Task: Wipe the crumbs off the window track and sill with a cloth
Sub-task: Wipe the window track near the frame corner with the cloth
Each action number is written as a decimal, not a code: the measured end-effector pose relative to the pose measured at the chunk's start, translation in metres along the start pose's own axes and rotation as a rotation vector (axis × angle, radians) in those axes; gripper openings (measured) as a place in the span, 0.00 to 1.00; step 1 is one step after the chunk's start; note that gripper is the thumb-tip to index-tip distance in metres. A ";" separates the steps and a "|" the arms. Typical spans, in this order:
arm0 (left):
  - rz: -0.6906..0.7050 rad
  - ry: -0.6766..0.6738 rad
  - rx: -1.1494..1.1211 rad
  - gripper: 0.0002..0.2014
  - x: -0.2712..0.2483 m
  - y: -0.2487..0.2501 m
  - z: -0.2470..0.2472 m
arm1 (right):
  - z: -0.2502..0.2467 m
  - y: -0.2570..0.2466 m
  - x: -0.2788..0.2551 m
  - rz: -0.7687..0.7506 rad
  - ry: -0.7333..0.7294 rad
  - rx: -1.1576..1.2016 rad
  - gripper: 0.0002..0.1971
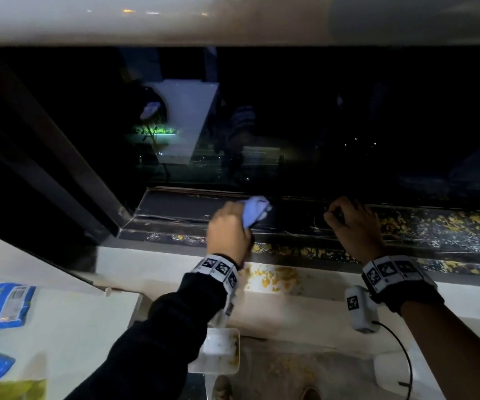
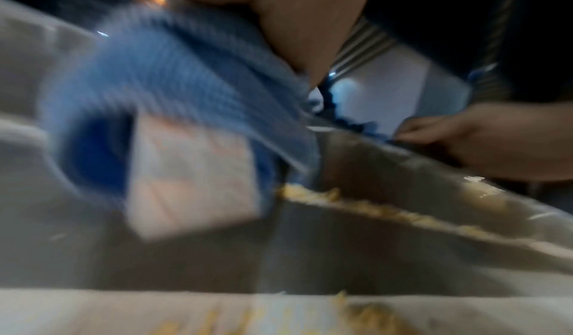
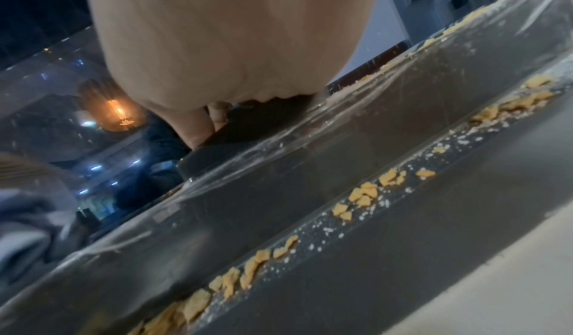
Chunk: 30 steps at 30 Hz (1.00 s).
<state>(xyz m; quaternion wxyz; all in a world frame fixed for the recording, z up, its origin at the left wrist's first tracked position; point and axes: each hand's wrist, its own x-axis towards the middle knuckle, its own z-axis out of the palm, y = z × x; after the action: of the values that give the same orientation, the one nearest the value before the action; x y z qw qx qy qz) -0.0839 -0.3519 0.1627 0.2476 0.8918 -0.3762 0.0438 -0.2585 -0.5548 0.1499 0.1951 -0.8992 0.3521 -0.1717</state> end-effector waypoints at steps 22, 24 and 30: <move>0.077 -0.251 0.082 0.16 0.004 0.055 0.018 | -0.004 -0.001 -0.001 -0.007 0.007 0.001 0.22; 0.083 -0.288 -0.017 0.16 0.009 0.045 0.011 | -0.004 0.001 -0.001 -0.014 -0.003 -0.002 0.23; -0.275 0.017 0.068 0.15 0.041 -0.059 -0.059 | -0.004 0.003 -0.001 0.006 -0.019 -0.013 0.14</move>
<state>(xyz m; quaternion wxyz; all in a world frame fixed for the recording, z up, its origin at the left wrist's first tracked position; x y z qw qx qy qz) -0.0074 -0.3157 0.2012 0.2242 0.9424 -0.2466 0.0298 -0.2627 -0.5568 0.1516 0.1930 -0.9009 0.3540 -0.1605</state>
